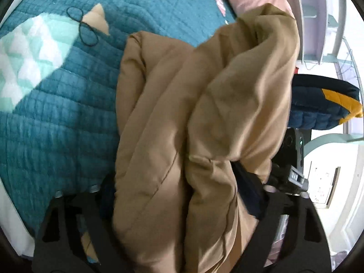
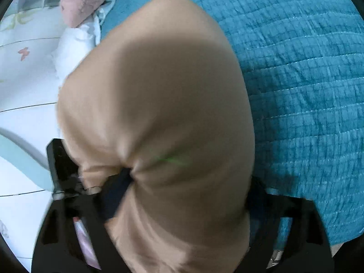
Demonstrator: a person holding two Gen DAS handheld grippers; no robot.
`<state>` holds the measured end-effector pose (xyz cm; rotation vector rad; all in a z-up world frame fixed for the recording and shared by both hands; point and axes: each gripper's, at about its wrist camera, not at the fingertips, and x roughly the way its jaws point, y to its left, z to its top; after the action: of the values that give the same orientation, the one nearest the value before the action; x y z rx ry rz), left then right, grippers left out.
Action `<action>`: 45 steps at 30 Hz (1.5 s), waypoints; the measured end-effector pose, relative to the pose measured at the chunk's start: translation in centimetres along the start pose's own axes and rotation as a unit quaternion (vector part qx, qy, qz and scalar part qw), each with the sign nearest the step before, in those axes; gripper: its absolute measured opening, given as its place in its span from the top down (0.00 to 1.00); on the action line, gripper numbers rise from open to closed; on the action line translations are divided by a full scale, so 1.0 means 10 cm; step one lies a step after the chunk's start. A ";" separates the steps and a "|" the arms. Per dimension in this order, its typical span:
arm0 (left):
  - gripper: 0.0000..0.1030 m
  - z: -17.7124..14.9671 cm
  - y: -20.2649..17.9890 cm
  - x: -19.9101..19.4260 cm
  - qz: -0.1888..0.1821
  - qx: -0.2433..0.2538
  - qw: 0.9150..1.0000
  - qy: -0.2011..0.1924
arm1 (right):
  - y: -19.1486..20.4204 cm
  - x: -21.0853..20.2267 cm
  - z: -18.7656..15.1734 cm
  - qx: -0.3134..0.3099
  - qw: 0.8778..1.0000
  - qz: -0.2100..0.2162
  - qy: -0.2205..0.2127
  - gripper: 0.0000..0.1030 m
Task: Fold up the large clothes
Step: 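Carry the lifted tan jacket with both tools toward the bed's foot end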
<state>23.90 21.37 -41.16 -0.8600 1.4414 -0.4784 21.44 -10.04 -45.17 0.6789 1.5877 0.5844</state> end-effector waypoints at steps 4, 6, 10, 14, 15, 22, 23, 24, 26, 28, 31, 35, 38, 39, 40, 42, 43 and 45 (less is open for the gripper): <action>0.41 -0.13 -0.22 -0.06 0.002 0.039 0.999 0.001 | 0.02 -0.23 -0.07 -0.007 1.000 0.014 -0.009 0.52; 0.43 -0.18 -0.33 -0.05 0.013 0.049 0.999 0.005 | 0.07 -0.27 -0.08 -0.015 1.000 0.004 -0.011 0.53; 0.44 -0.24 -0.54 0.02 0.020 0.067 0.998 0.007 | 0.16 -0.39 -0.11 -0.037 0.999 -0.004 -0.019 0.54; 0.44 -0.27 -0.68 0.18 0.015 0.067 0.998 0.012 | 0.03 -0.61 -0.22 -0.046 0.999 -0.004 -0.026 0.54; 0.44 -0.28 -0.74 0.22 0.018 0.071 0.997 0.013 | 0.00 -0.68 -0.24 -0.046 0.998 -0.007 -0.031 0.54; 0.44 -0.28 -1.34 0.51 0.026 0.104 0.994 0.017 | -0.28 -1.19 -0.35 -0.047 0.997 0.004 -0.059 0.55; 0.44 -0.28 -1.46 0.57 0.027 0.111 0.993 0.019 | -0.35 -1.31 -0.37 -0.046 0.997 0.007 -0.065 0.55; 0.44 -0.28 -1.56 0.62 0.029 0.116 0.993 0.021 | -0.38 -1.39 -0.35 -0.045 0.997 0.009 -0.069 0.55; 0.44 -0.29 -1.85 0.76 0.034 0.135 0.990 0.026 | -0.52 -1.64 -0.36 -0.046 0.996 0.009 -0.079 0.55; 0.44 -0.30 -2.11 0.94 0.036 0.150 0.988 0.031 | -0.66 -1.89 -0.35 -0.050 0.995 0.008 -0.090 0.55; 0.44 -0.27 -2.52 1.27 0.037 0.171 0.984 0.042 | -0.96 -2.35 -0.41 -0.055 0.992 0.005 -0.114 0.55; 0.44 -0.26 -3.13 1.81 0.041 0.207 0.976 0.058 | -1.40 -2.95 -0.40 -0.047 0.989 -0.009 -0.143 0.55; 0.44 -0.27 -3.52 2.21 0.033 0.225 0.971 0.074 | -1.75 -3.44 -0.39 -0.040 0.985 -0.025 -0.165 0.55; 0.44 -0.27 -3.64 2.33 0.030 0.230 0.970 0.079 | -1.87 -3.59 -0.41 -0.037 0.984 -0.028 -0.169 0.55; 0.44 -0.28 -3.82 2.53 0.027 0.240 0.967 0.085 | -1.99 -3.74 -0.40 -0.033 0.984 -0.032 -0.174 0.55; 0.44 -0.29 -4.09 2.82 0.022 0.256 0.961 0.099 | -2.28 -4.11 -0.38 -0.029 0.983 -0.051 -0.177 0.55; 0.44 -0.31 -4.27 3.03 0.021 0.268 0.957 0.108 | -2.39 -4.27 -0.37 -0.030 0.981 -0.062 -0.181 0.55; 0.44 -0.31 -4.60 3.39 0.019 0.277 0.953 0.119 | -2.59 -4.52 -0.33 -0.029 0.978 -0.081 -0.189 0.55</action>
<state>34.26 -33.53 -28.54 -0.3299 1.4301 -0.9294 19.16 -60.44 -31.77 0.5720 1.2518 0.3538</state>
